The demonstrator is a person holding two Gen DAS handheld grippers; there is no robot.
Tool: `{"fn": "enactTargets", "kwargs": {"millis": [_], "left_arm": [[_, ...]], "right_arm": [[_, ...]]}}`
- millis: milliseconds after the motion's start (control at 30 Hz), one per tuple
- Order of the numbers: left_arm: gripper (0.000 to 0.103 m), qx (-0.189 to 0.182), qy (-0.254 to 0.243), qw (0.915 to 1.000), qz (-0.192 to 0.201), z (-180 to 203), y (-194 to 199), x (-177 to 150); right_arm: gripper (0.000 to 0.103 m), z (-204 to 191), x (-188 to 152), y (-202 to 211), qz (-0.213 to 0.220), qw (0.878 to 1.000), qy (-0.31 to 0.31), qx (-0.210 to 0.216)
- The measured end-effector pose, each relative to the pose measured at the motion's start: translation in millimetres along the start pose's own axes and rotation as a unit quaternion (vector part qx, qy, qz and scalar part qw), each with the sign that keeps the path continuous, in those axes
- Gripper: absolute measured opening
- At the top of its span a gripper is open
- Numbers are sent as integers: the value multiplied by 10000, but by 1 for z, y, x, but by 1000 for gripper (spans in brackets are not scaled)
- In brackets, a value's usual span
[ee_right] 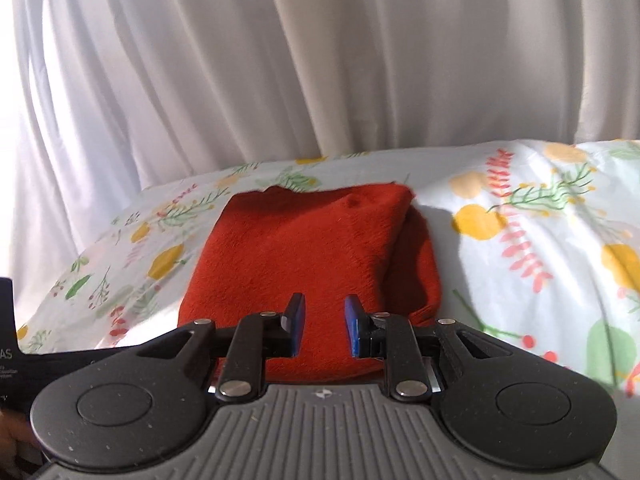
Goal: Fold small clothes
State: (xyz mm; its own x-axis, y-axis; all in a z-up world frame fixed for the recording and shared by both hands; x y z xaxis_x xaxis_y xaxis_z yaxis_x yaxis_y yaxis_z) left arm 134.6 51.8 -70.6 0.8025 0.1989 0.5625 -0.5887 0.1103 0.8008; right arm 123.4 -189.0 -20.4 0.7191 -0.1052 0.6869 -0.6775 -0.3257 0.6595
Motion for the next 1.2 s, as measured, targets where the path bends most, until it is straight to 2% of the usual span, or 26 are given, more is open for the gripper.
{"fn": "enactTargets", "kwargs": {"millis": [67, 133, 267, 500, 533, 600, 633, 800, 900, 1033, 1200], "left_arm": [[89, 69, -85, 9999, -35, 2, -3, 0], [89, 76, -125, 9999, -67, 3, -6, -1], [94, 114, -113, 9998, -119, 3, -13, -1], [98, 258, -200, 9991, -257, 4, -2, -6], [98, 313, -251, 9986, -350, 5, 2, -9], [98, 557, -434, 9955, -628, 9, 7, -18], [98, 670, -504, 9937, -747, 10, 8, -22], [99, 629, -497, 9925, -917, 15, 21, -28], [101, 645, -489, 9929, -873, 19, 30, -20], [102, 734, -522, 9931, -749, 23, 40, -12], [102, 807, -699, 9917, -710, 29, 46, -9]], "right_arm": [[21, -4, -7, -21, -301, 9993, 210, -101], [13, -1, -14, -35, -476, 9973, 391, -402], [6, 1, -21, -45, -709, 9945, 576, -510], [9, 1, -19, -43, -837, 9941, 509, -457], [16, 0, -20, -39, -903, 9940, 443, -435], [54, -3, -27, -31, -1249, 9909, 283, -415], [78, -4, -31, -28, -1449, 9880, 213, -493], [84, -12, -43, -19, -1984, 9774, 198, -705], [99, -19, -36, -17, -2077, 9747, 183, -811], [99, -32, -27, -11, -1978, 9751, 361, -939], [99, -33, -18, -9, -2056, 9725, 155, -1083]]}}
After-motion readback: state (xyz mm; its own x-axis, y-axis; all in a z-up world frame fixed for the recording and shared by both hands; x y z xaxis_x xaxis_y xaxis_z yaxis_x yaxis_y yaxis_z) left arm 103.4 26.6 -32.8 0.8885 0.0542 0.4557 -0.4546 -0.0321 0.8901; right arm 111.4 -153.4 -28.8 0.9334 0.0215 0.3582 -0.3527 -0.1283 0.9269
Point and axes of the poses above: each gripper's, at about its wrist camera, not at the fingertips, and y roughly against the way its jaws point, z to its right, x to its top, the point moved 2 cm from there along -y, roughly the way its jaws point, and after that the axes turned 3 degrees about -z, right-handed, at the moved point
